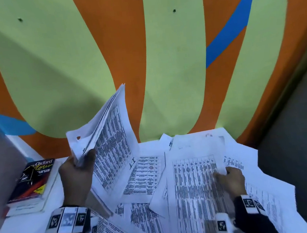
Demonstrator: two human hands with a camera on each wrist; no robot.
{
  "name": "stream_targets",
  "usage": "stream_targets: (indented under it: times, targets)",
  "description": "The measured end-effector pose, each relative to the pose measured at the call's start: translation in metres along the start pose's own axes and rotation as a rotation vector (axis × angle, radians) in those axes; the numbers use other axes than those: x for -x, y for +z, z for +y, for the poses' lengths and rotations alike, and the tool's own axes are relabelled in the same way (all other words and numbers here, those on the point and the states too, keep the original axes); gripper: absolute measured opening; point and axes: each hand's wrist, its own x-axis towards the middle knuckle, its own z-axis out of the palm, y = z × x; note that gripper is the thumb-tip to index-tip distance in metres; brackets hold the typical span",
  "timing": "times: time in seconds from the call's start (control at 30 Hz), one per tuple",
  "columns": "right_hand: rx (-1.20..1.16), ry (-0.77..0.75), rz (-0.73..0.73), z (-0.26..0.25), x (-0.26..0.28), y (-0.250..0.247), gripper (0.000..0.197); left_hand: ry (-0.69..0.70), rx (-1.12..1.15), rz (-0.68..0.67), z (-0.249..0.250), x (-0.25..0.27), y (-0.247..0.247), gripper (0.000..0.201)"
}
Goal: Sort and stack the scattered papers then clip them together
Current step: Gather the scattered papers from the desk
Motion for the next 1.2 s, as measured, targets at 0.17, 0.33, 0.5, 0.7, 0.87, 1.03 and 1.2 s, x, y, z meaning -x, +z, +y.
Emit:
stream_targets:
  times: [0.17,0.33,0.5,0.7,0.87,1.03,1.2]
  targets:
    - [-0.07,-0.219,0.095,-0.012,0.006,-0.017,0.036,-0.003,0.052,-0.038,0.003,-0.003,0.001,0.026]
    - [-0.17,-0.584,0.034,-0.059,0.029,-0.051,0.045,-0.09,0.033,-0.025,0.0,-0.004,0.001,0.026]
    - [-0.557,-0.641,-0.136,-0.108,0.033,-0.082,0.008,-0.129,-0.049,-0.083,0.019,-0.004,0.011,0.051]
    - [-0.628,-0.386,-0.544,-0.132,0.021,-0.066,0.031,-0.118,0.025,-0.312,0.029,0.002,0.029,0.058]
    - [-0.556,-0.312,-0.641,-0.118,0.02,-0.017,0.026,-0.198,0.13,-0.508,0.031,0.018,0.041,0.038]
    - [-0.463,-0.255,-0.605,-0.092,0.021,0.015,0.023,-0.318,0.162,-0.551,0.034,0.031,0.051,0.057]
    - [-0.532,-0.262,-0.528,-0.106,0.038,0.028,0.021,-0.284,0.164,-0.542,0.036,0.031,0.045,0.069]
